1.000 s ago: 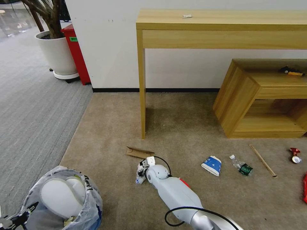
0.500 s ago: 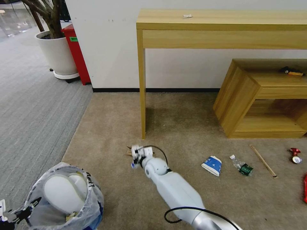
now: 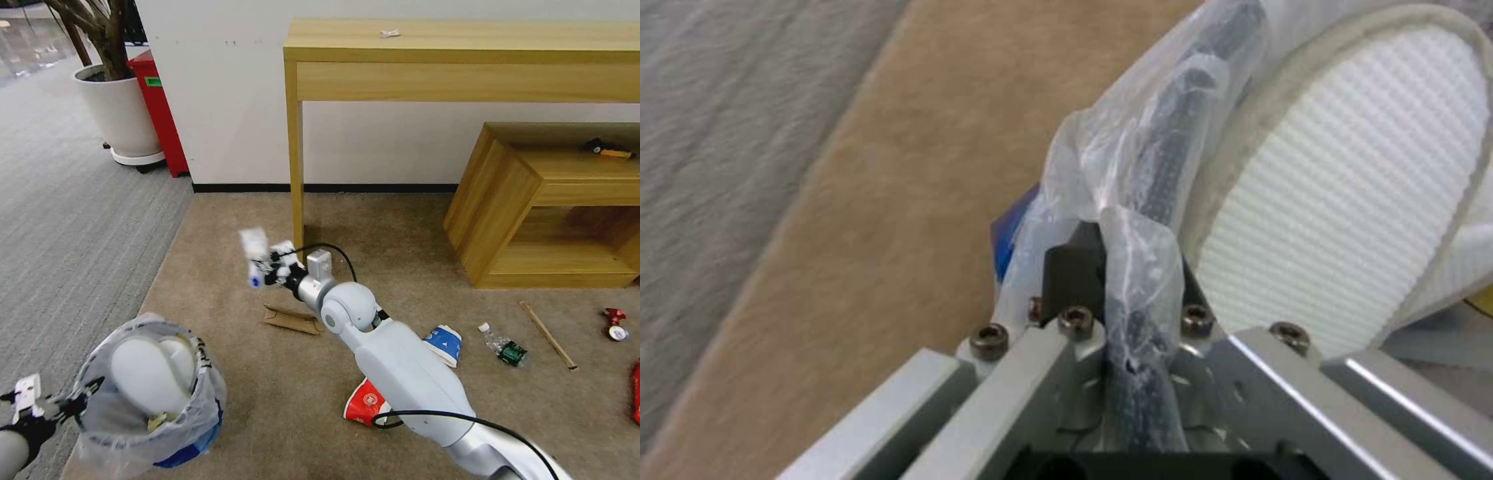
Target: Pick up the trash bin and place the garbage on the floor into it.
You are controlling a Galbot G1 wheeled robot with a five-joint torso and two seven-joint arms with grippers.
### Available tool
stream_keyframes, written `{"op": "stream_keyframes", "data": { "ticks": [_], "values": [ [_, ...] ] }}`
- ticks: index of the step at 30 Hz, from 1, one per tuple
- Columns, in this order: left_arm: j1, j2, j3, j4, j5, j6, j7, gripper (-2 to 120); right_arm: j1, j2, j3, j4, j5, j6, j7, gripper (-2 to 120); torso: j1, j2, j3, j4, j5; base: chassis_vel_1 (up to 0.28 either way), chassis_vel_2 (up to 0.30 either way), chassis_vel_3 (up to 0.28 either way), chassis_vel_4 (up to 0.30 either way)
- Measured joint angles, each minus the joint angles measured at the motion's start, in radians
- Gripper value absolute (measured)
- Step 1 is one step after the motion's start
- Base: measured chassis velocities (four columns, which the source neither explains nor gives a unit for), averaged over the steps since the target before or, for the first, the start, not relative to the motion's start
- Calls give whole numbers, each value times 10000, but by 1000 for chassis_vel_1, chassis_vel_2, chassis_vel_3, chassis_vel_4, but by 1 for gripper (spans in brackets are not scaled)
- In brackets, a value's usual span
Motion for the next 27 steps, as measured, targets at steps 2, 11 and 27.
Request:
{"op": "stream_keyframes", "data": {
  "ticks": [2, 11, 27],
  "values": [
    [-140, 193, 277, -34, -172, -1, -215, 0, 201, -35, -257, 226, 95, -10, -224, 0, 0, 0, 0, -2, 1, 0, 0, 0, 0],
    [-296, 1191, 1282, -389, -990, -6, -1161, 0, 1039, -187, -1944, 631, 78, -177, -1223, 0, 0, 0, 0, 1, 0, 0, 0, 0, 0],
    [-122, 2280, 1482, -1072, -2204, -7, -2300, 0, 841, -434, -3032, 194, -561, -969, -1316, 4, 0, 0, 0, -1, 2, 0, 0, 0, 0]
  ]
}}
